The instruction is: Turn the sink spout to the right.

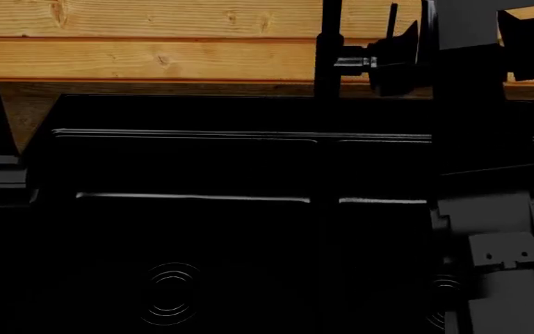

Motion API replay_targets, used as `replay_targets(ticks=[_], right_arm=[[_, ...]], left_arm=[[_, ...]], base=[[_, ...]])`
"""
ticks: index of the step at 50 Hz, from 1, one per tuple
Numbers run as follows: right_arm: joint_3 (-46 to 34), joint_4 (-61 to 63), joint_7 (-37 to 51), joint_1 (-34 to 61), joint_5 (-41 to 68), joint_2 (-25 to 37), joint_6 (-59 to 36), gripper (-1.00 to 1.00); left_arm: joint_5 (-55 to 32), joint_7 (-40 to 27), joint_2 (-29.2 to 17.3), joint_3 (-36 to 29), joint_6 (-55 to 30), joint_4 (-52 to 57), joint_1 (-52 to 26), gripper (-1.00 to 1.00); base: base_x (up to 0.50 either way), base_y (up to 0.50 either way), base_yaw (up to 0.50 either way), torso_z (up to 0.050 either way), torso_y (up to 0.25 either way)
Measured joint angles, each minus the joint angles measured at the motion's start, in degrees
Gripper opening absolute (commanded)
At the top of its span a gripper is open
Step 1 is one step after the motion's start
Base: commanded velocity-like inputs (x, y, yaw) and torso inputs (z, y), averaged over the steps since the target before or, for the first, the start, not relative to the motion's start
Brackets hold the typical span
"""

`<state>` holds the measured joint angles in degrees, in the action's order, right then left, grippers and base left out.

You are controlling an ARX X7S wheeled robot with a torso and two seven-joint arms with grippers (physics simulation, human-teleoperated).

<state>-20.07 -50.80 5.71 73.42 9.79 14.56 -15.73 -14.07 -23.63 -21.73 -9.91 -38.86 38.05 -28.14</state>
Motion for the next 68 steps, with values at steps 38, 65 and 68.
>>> replay_targets(ticks=[38, 65, 68], right_arm=[[0.6, -23.3, -0.8, 10.6, -5.5, -1.7, 12.7, 1.0], [2.4, -23.9, 0.4, 11.0, -8.2, -0.5, 12.1, 1.0], [2.4, -23.8, 0.4, 11.0, -8.1, -0.5, 11.9, 1.0]], left_arm=[[-0.5, -0.5, -0.3, -0.2, 0.0, -0.1, -0.1, 1.0], [-0.7, -0.9, -0.6, -0.4, 0.1, 0.0, -0.2, 1.0], [-0.7, -0.9, -0.6, -0.5, 0.1, 0.0, -0.2, 1.0]], base=[[0.0, 0.0, 0.0, 0.0, 0.0], [0.0, 0.0, 0.0, 0.0, 0.0], [0.0, 0.0, 0.0, 0.0, 0.0]])
